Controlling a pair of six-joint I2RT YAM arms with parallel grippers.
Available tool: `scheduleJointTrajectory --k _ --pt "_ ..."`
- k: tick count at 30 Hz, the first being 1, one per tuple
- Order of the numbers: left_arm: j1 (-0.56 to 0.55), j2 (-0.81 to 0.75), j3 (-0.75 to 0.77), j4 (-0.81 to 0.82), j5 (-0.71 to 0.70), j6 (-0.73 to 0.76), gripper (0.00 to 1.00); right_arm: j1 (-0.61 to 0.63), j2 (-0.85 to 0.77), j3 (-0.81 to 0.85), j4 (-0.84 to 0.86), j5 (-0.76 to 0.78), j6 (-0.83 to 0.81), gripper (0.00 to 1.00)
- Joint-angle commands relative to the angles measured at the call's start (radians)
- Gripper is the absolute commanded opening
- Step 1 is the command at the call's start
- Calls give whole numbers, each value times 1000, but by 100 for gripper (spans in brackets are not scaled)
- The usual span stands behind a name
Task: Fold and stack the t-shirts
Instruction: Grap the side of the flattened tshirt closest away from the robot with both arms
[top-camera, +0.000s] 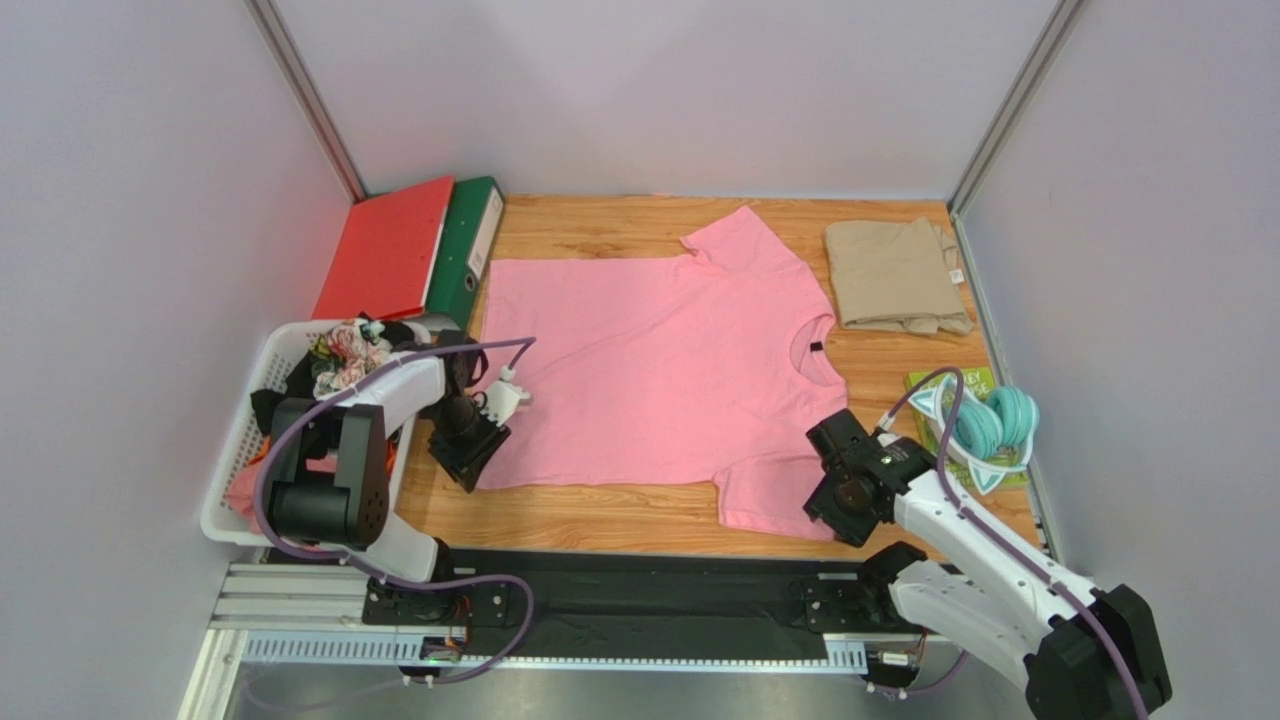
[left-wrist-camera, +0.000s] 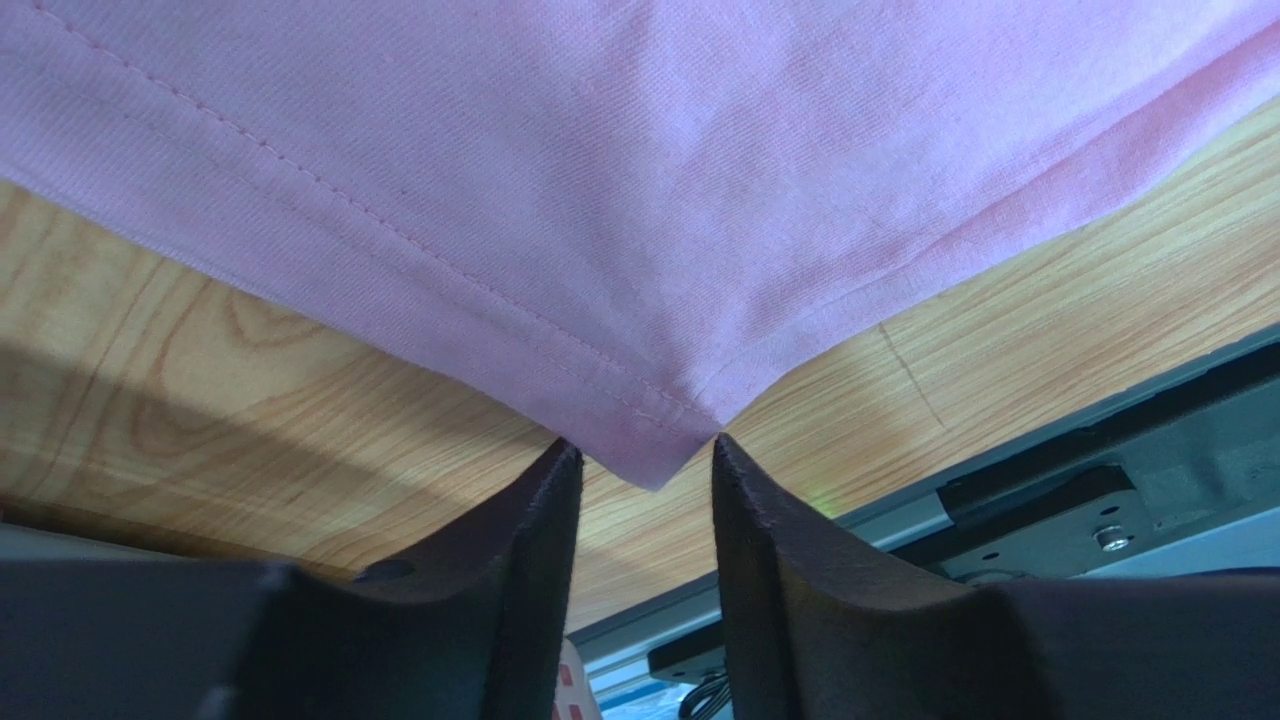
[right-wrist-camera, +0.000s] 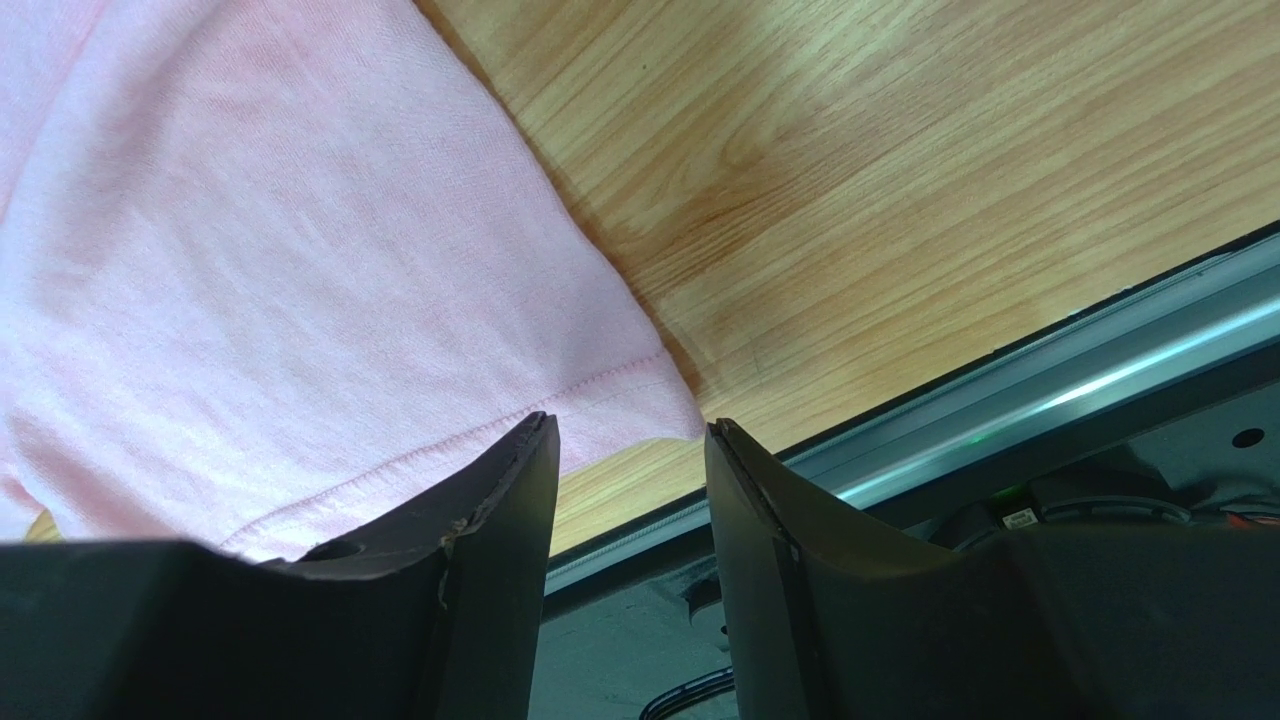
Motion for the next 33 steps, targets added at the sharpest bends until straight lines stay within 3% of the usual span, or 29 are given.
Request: scheduleJointTrajectory --k 1,9,20,21,23,26,33 --pt "4 13 19 33 28 -10 38 3 -15 3 -8 24 7 46" --pt "5 14 25 36 24 -16 15 3 17 4 20 29 12 41" --pt "4 5 22 39 22 -18 15 6 17 -32 24 15 23 42" --pt "5 5 22 37 25 -18 15 6 26 -39 27 3 26 48" --pt "4 3 24 36 27 -18 15 10 57 -37 29 2 29 51" --pt "4 5 25 36 27 -18 15 13 55 -34 38 9 32 45" --pt "4 3 24 39 20 -16 15 13 44 -17 32 15 26 13"
